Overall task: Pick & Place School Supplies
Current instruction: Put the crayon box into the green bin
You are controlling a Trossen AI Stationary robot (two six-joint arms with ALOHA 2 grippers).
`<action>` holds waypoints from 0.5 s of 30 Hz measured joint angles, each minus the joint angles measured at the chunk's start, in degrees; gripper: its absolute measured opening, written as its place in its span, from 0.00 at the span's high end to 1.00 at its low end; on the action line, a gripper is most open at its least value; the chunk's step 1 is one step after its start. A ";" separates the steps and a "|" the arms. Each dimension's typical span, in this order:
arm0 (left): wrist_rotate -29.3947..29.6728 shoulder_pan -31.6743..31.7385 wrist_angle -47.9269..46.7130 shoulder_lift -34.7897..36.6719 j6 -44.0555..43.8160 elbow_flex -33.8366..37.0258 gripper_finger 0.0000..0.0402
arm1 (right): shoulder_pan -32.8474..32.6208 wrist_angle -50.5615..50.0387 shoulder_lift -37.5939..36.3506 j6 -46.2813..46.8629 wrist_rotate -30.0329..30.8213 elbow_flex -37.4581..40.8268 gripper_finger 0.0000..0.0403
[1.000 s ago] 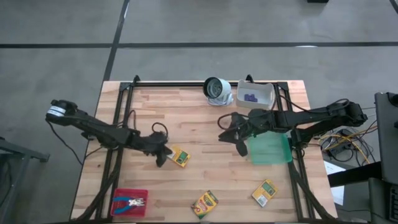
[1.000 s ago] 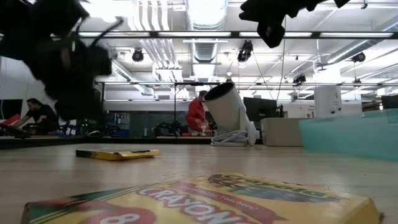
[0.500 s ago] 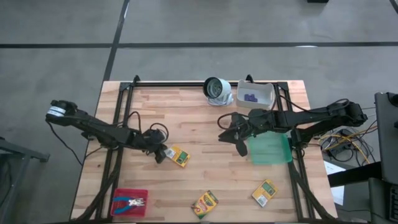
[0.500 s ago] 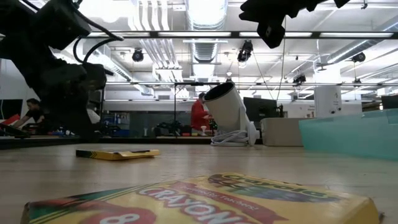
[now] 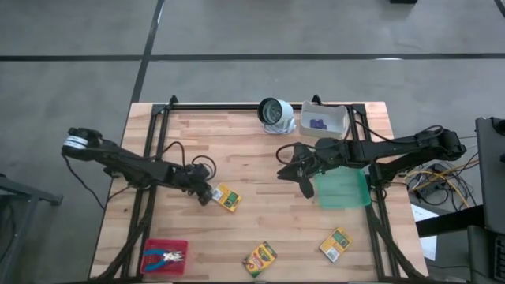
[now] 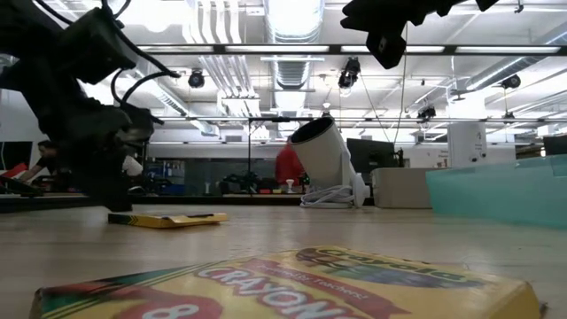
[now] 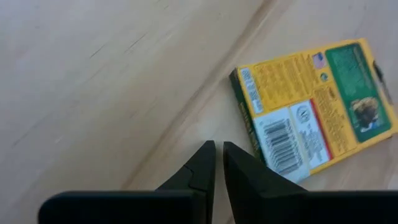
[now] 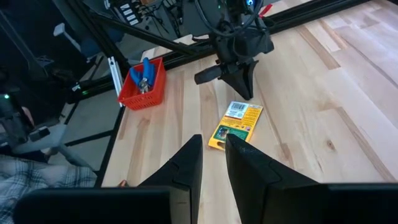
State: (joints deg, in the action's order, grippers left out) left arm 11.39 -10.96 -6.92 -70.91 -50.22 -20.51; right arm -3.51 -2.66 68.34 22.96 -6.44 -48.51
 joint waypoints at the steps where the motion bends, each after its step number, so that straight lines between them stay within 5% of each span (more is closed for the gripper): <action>1: -0.54 0.12 0.66 -0.83 -0.48 -0.01 0.91 | 0.00 0.00 0.00 0.00 0.00 0.00 0.83; 8: -6.46 0.26 7.84 -7.84 -1.22 -1.47 0.91 | 0.00 0.02 0.00 0.21 0.00 0.00 0.83; 15: -11.99 0.19 8.29 -15.31 -1.11 -8.61 0.91 | -0.15 0.52 0.00 12.64 0.65 0.00 0.83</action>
State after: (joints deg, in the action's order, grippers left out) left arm -0.60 -10.76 1.37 -86.21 -51.32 -29.11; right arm -3.66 -2.14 68.34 35.60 -5.79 -48.51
